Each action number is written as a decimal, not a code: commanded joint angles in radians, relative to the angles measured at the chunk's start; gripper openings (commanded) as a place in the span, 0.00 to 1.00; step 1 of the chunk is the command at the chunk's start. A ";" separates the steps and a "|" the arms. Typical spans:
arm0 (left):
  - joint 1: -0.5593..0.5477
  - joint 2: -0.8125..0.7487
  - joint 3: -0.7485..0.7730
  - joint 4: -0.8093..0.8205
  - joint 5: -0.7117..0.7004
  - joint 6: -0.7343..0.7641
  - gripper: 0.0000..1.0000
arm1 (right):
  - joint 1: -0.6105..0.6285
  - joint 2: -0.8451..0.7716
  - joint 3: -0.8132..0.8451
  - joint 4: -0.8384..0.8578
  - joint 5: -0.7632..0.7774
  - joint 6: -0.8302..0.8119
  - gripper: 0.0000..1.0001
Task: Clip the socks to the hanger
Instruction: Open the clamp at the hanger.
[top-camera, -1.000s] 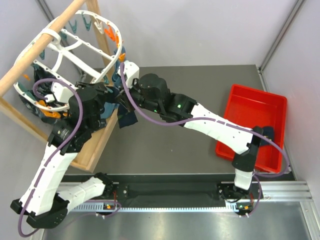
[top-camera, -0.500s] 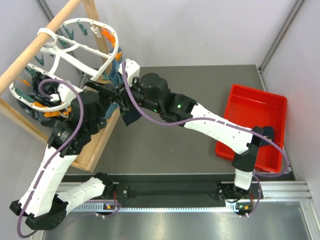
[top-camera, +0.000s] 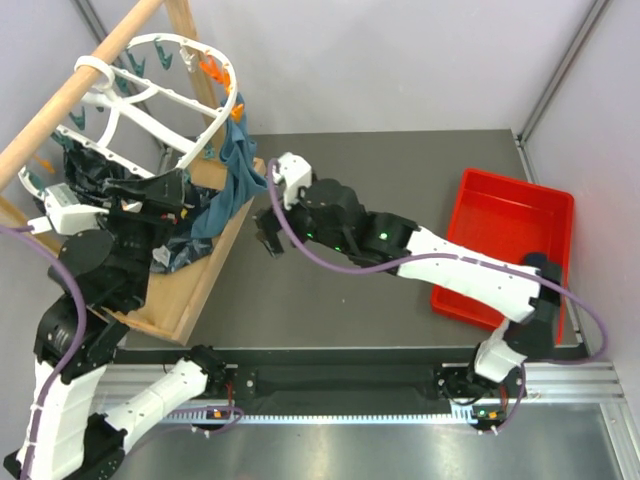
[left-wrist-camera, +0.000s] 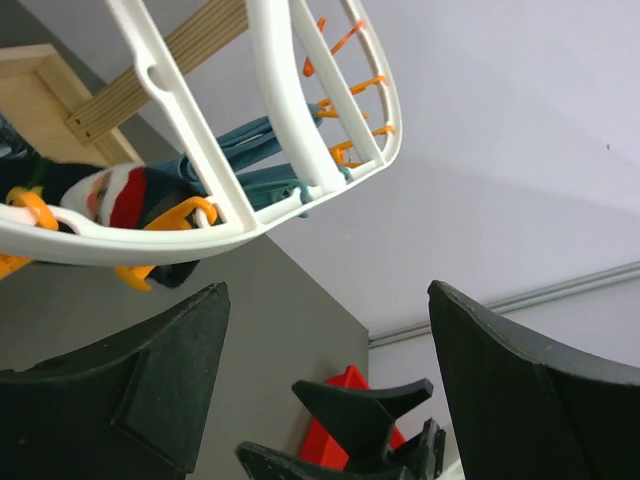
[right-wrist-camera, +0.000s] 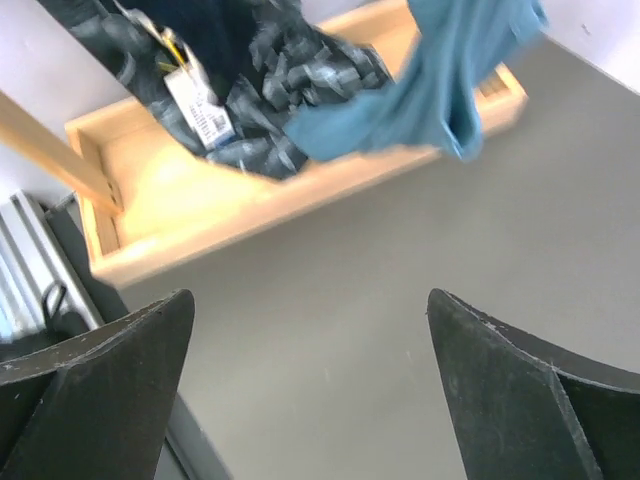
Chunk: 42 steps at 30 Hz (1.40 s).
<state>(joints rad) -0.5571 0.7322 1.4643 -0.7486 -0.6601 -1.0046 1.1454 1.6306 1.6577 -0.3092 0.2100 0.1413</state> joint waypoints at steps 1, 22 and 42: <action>-0.001 -0.010 0.042 0.064 0.053 0.076 0.85 | 0.013 -0.147 -0.045 -0.057 0.051 0.024 1.00; -0.001 0.047 0.117 -0.166 0.349 -0.035 0.83 | 0.013 -0.776 -0.733 -0.197 0.083 0.273 1.00; -0.001 -0.016 0.229 0.017 0.283 0.426 0.59 | 0.014 -0.490 -0.490 0.307 -0.079 -0.026 0.94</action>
<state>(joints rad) -0.5571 0.7074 1.6463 -0.8009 -0.3408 -0.6968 1.1461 1.1099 1.0840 -0.2298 0.2123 0.1810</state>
